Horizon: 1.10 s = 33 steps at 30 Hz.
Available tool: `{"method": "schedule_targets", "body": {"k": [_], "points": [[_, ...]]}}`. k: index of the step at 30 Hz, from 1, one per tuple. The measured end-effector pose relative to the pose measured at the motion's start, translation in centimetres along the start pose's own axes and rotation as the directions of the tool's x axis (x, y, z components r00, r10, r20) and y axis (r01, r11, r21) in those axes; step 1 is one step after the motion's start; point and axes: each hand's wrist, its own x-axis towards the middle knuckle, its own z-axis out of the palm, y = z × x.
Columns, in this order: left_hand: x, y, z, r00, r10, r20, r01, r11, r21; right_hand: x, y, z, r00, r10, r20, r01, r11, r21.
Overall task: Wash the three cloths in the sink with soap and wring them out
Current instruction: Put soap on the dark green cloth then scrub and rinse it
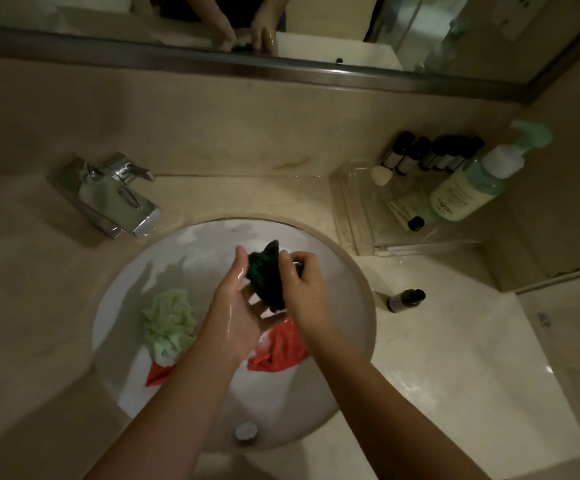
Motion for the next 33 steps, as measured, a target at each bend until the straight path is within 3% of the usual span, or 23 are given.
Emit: {"method": "schedule_targets", "body": {"k": [1,3,5,7,9,12,17,22,28,33], "points": [[-0.5,-0.2,-0.3,0.997,0.045,0.064,-0.049,0.998,0.049,-0.1,0.0,-0.5,0.999,-0.009,0.046,0.008,1.0,0.029],[-1.0,-0.4,-0.9,0.977,0.159,0.145,-0.17,0.983,0.067,-0.5,0.3,-1.7,0.987,-0.083,0.135,0.097,0.991,-0.097],[-1.2,-0.2,-1.3,0.964,0.235,0.127,-0.252,0.958,0.137,-0.9,0.3,-2.7,0.972,-0.165,0.168,0.211,0.928,-0.308],[-1.6,-0.1,-1.3,0.961,0.254,0.111,-0.276,0.91,0.31,-1.4,0.0,-3.5,0.961,-0.225,0.159,0.271,0.872,-0.407],[-2.3,-0.1,-1.1,0.965,0.249,0.087,-0.263,0.892,0.368,-1.8,-0.7,-3.9,0.963,-0.219,0.156,0.257,0.919,-0.3],[-3.4,0.4,-1.1,0.963,0.265,0.053,-0.264,0.882,0.389,-2.7,-1.7,-4.0,0.985,-0.095,0.144,0.083,0.993,0.086],[-4.6,0.8,-1.5,0.99,0.126,0.058,-0.138,0.881,0.453,-2.6,-3.2,-5.0,0.996,0.067,0.059,-0.086,0.911,0.403],[-5.6,0.3,-1.5,0.993,0.021,0.115,-0.063,0.926,0.373,-2.9,-4.2,-4.8,0.997,0.076,-0.014,-0.064,0.909,0.413],[-6.3,0.1,-1.1,0.972,0.123,0.198,-0.141,0.987,0.078,-3.1,-4.5,-4.5,0.991,0.105,-0.089,-0.058,0.907,0.418],[-6.4,0.9,-2.4,0.967,0.092,0.237,-0.08,0.995,-0.061,-3.0,-4.2,-6.5,0.995,0.1,0.017,-0.091,0.802,0.59]]}}
